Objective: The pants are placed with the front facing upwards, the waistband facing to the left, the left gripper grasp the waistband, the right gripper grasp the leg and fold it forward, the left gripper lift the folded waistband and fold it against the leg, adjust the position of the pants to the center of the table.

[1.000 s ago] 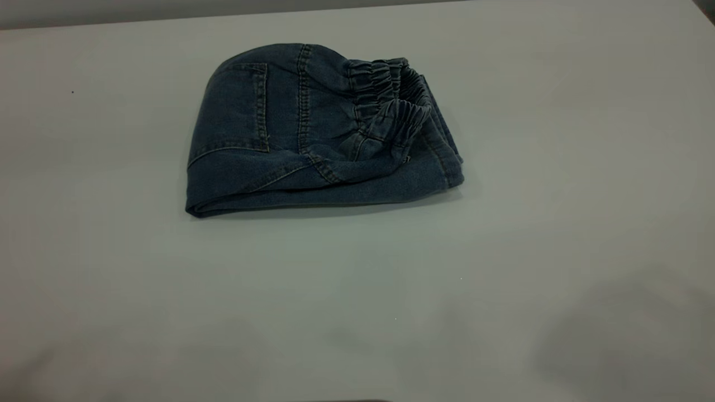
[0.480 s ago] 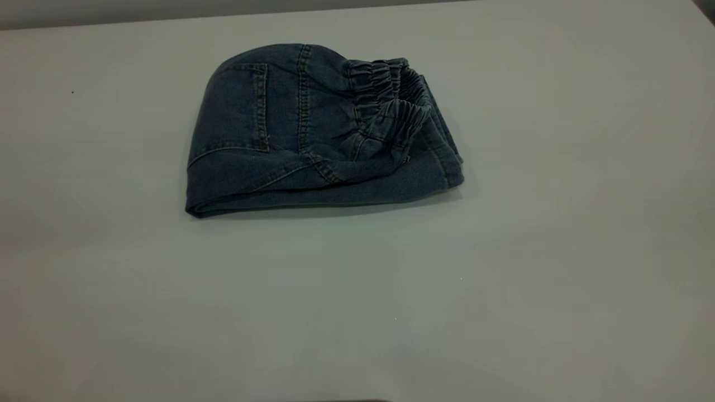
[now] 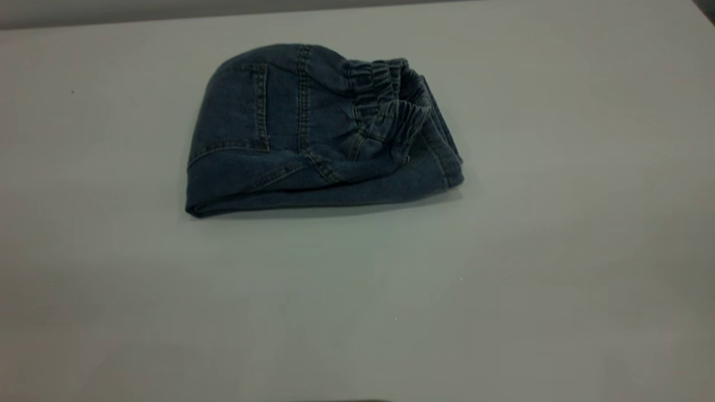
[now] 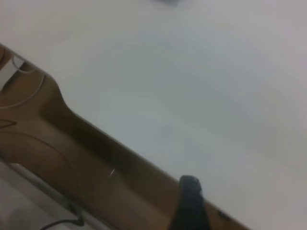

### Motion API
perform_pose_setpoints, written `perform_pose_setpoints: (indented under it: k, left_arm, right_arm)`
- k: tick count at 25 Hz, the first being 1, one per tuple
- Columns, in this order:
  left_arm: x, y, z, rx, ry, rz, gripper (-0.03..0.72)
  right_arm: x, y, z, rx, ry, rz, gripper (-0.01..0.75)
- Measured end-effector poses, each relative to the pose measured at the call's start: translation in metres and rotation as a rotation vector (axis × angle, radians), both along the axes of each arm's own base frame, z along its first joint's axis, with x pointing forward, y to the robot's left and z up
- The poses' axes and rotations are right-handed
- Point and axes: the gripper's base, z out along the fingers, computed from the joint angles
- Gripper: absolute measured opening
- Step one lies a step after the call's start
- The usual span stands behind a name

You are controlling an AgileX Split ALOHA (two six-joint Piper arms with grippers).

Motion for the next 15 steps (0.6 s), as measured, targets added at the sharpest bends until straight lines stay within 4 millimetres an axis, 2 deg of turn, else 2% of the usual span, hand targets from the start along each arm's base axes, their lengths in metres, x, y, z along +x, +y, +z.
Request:
perform_pose_setpoints:
  k: [8,15]
  left_arm:
    - [-0.0097,0.0014,-0.0018,-0.006,-0.091,0.005,0.559]
    - [-0.0091,0.0049,-0.0023,0.032,-0.095,0.019,0.559]
  right_arm:
    - [-0.0008,0.0002,0.0004,0.012,-0.002,0.002,0.468]
    - [-0.0008,0.0002,0.0004,0.012,-0.002,0.002,0.468]
